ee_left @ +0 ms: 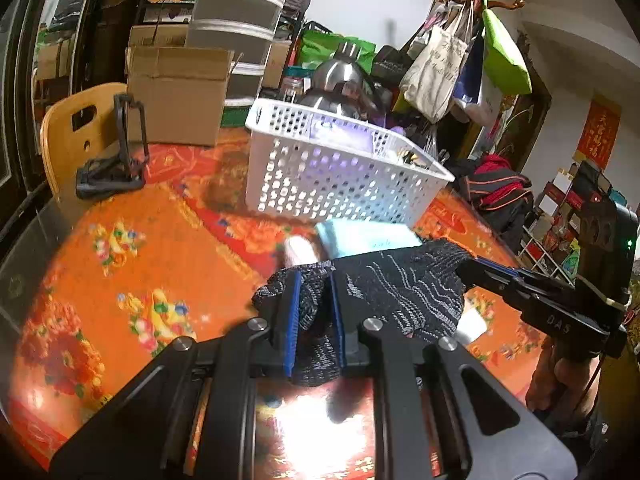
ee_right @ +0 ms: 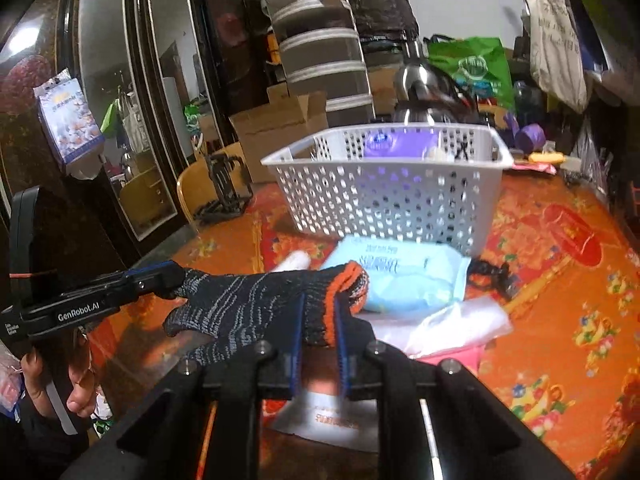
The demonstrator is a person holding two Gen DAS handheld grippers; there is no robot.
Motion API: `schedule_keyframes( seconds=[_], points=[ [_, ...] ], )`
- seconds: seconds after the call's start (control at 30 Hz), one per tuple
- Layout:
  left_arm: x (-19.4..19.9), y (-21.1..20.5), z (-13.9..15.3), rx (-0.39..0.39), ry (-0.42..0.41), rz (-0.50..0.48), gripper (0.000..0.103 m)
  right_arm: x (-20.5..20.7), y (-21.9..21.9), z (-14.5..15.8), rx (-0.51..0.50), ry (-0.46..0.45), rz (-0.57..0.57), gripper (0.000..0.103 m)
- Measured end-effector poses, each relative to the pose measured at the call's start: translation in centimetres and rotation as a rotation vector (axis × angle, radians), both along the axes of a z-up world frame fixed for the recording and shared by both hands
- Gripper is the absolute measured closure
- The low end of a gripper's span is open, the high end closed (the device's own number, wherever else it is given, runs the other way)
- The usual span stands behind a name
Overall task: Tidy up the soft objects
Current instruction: 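Carry the knit gloves into the white basket and release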
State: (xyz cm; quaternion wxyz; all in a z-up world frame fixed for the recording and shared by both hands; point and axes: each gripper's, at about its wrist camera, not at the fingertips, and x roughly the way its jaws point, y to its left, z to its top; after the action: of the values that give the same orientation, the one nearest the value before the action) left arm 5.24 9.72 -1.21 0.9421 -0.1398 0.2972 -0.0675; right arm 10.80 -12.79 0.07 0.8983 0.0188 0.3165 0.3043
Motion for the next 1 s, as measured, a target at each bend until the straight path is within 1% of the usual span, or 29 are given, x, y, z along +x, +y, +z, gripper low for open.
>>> schedule_keyframes(
  seconds=[0.07,0.23,0.33,0.43,0.5,0.57,0.67,0.73,0.83,0.9,1.0],
  points=[
    [0.1,-0.1,1.5,-0.005,-0.017,-0.009,0.09,-0.2,-0.4,1.3,0.011,-0.016,0.002,0.091],
    [0.7,-1.0,5.4,0.018,-0.07,-0.026,0.09,-0.2,-1.2,4.7,0.016,-0.073,-0.014,0.091],
    [2.2,-1.4,8.0,0.021,-0.085,-0.039,0.09,0.3,-1.7,6.8,0.014,-0.099,-0.018,0.091],
    [4.7,-1.6,10.7,0.035,-0.095,-0.031,0.09,1.7,-1.5,9.2,-0.004,-0.119,-0.025,0.091],
    [6.9,-1.4,12.6,0.027,-0.093,-0.031,0.09,3.2,-1.5,10.9,-0.011,-0.129,-0.03,0.091],
    [9.2,-1.4,14.2,0.035,-0.092,-0.022,0.09,5.3,-1.3,12.6,-0.024,-0.138,-0.049,0.091],
    [13.5,-1.5,16.3,0.053,-0.073,-0.013,0.09,8.1,-0.9,14.1,-0.035,-0.135,-0.074,0.091],
    [16.7,-1.8,17.2,0.071,-0.044,-0.007,0.09,9.9,-0.6,14.6,-0.05,-0.133,-0.095,0.091],
    [21.4,-1.9,17.3,0.095,0.002,0.014,0.09,13.4,-0.4,14.6,-0.063,-0.108,-0.132,0.091],
    [23.7,-2.0,17.0,0.098,0.027,0.025,0.09,15.8,-0.2,13.7,-0.071,-0.079,-0.157,0.091],
    [27.1,-2.2,15.4,0.112,0.074,0.04,0.09,18.8,0.0,11.9,-0.094,-0.034,-0.18,0.091]
  ],
)
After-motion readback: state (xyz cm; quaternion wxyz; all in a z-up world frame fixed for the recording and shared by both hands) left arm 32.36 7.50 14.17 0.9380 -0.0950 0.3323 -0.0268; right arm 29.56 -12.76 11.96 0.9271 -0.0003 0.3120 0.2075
